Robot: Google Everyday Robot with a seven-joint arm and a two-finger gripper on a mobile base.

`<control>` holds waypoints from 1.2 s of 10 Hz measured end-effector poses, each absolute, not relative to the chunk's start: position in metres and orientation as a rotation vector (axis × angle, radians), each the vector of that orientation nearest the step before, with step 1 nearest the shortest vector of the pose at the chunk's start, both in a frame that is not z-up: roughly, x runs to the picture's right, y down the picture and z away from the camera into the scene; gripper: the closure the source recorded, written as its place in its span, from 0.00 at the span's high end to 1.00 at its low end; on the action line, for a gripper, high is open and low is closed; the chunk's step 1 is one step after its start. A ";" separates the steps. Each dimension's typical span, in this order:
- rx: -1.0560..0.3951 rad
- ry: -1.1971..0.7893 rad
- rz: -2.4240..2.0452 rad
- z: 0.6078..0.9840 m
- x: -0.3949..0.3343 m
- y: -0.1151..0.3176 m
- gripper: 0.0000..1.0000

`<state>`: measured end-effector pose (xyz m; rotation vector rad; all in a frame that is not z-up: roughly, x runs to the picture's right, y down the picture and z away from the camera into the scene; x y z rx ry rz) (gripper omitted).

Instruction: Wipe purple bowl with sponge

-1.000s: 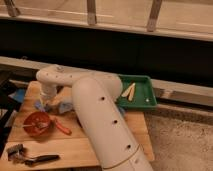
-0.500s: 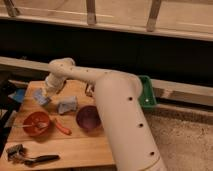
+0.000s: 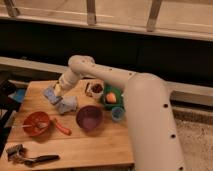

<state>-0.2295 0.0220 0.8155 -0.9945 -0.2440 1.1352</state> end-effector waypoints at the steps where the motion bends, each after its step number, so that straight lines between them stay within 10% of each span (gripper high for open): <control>1: -1.001 -0.229 1.137 0.807 -0.211 0.032 0.00; 12: -1.038 0.110 1.387 0.758 -0.074 0.143 0.00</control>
